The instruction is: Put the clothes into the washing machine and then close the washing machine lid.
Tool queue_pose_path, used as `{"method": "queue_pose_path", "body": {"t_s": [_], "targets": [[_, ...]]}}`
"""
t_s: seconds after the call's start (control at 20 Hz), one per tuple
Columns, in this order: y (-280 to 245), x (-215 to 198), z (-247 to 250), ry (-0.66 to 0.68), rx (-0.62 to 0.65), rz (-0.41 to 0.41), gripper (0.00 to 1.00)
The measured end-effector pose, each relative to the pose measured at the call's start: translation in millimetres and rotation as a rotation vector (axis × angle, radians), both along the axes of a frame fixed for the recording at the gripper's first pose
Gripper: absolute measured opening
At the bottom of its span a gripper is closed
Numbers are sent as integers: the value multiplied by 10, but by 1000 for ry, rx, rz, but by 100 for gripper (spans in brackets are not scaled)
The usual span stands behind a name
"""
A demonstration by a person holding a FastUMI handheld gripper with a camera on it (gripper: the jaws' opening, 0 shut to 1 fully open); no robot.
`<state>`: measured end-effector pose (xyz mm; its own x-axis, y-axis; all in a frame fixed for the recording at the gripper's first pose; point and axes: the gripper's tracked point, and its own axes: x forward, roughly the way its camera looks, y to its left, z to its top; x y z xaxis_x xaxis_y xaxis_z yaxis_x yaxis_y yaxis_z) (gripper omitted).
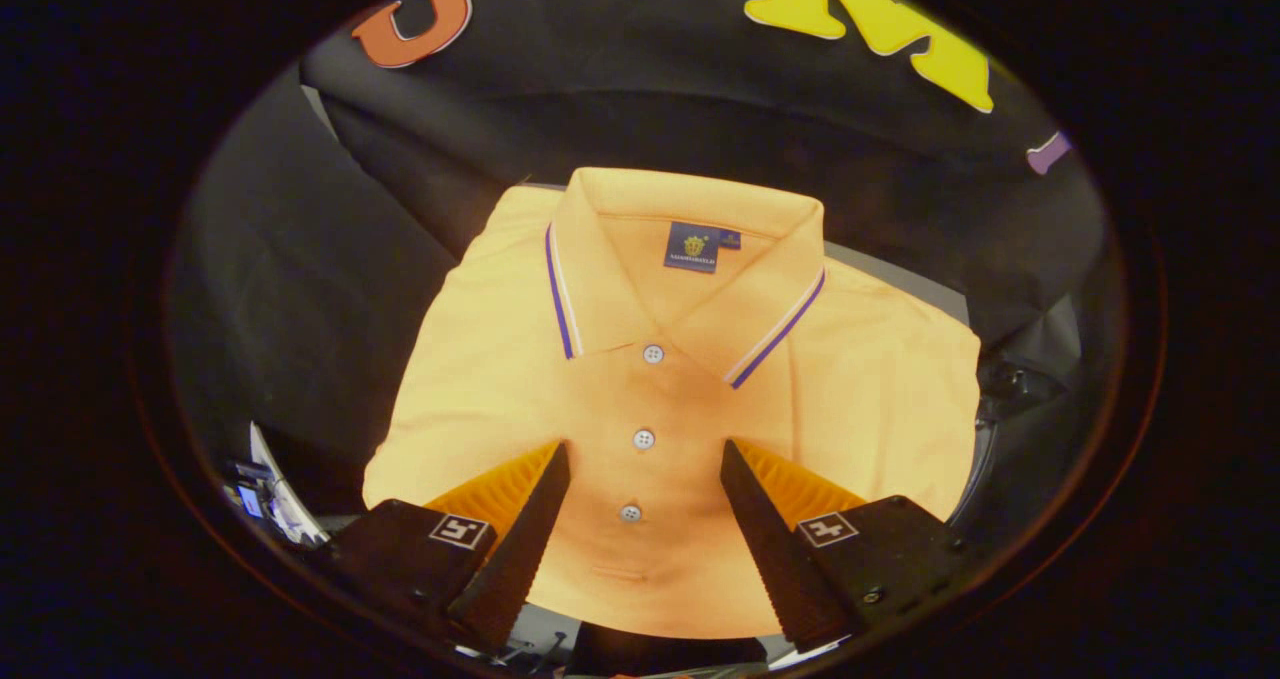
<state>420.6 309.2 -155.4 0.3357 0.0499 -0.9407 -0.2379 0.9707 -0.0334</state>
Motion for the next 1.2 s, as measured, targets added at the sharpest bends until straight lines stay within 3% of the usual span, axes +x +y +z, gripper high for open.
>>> {"method": "queue_pose_path", "body": {"t_s": [0.6, 0.7, 0.8, 0.85, 0.95, 1.2], "targets": [[48, -32, 8, 80, -50, -5, 92], [57, -32, 4, 87, -49, -16, 84], [53, 1, -4, 81, -42, -41, 66], [46, 24, -1, 79, -39, -40, 51], [30, 16, -10, 78, -29, -26, 37], [-26, 27, 10, 124, 52, -18, 13]]}}
